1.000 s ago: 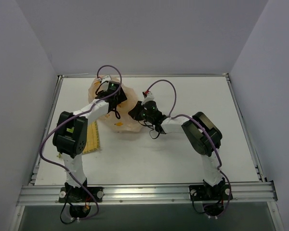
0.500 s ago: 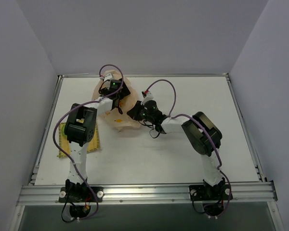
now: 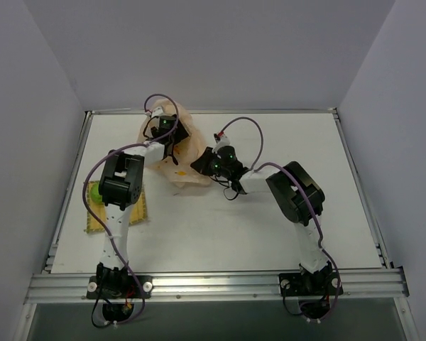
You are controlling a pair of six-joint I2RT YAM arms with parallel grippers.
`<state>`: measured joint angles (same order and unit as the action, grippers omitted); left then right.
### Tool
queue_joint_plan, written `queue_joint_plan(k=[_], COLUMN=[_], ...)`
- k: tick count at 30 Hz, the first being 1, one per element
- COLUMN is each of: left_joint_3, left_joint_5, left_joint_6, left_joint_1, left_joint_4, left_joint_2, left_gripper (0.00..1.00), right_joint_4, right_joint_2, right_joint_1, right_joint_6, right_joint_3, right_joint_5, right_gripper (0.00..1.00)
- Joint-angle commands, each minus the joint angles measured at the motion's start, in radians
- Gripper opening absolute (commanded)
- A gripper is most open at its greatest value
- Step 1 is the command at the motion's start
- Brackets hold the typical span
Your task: Take the fake fruits out of the plastic bag
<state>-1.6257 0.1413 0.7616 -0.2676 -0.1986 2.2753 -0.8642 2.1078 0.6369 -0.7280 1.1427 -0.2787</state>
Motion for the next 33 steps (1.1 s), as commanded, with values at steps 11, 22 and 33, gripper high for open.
queue_joint_plan(k=[11,22,33], left_joint_3=[0.306,0.464,0.632], left_joint_5=[-0.115,-0.402,-0.177], left_joint_6=[-0.035,0.002,-0.102], left_joint_1=[-0.018,-0.012,0.011], left_joint_4=[-0.064,-0.029,0.442], left_joint_2=[-0.379,-0.634,-1.066], left_gripper=[0.41,0.42,0.42], right_joint_4=[-0.045,-0.044,0.021], right_joint_2=[-0.049,-0.061,-0.086], right_joint_1=[-0.019,-0.014,-0.017], right_joint_6=[-0.025,-0.065,-0.051], right_joint_3=[0.017,0.017,0.071], right_joint_5=[0.021,0.078,0.098], right_gripper=[0.0,0.0,0.0])
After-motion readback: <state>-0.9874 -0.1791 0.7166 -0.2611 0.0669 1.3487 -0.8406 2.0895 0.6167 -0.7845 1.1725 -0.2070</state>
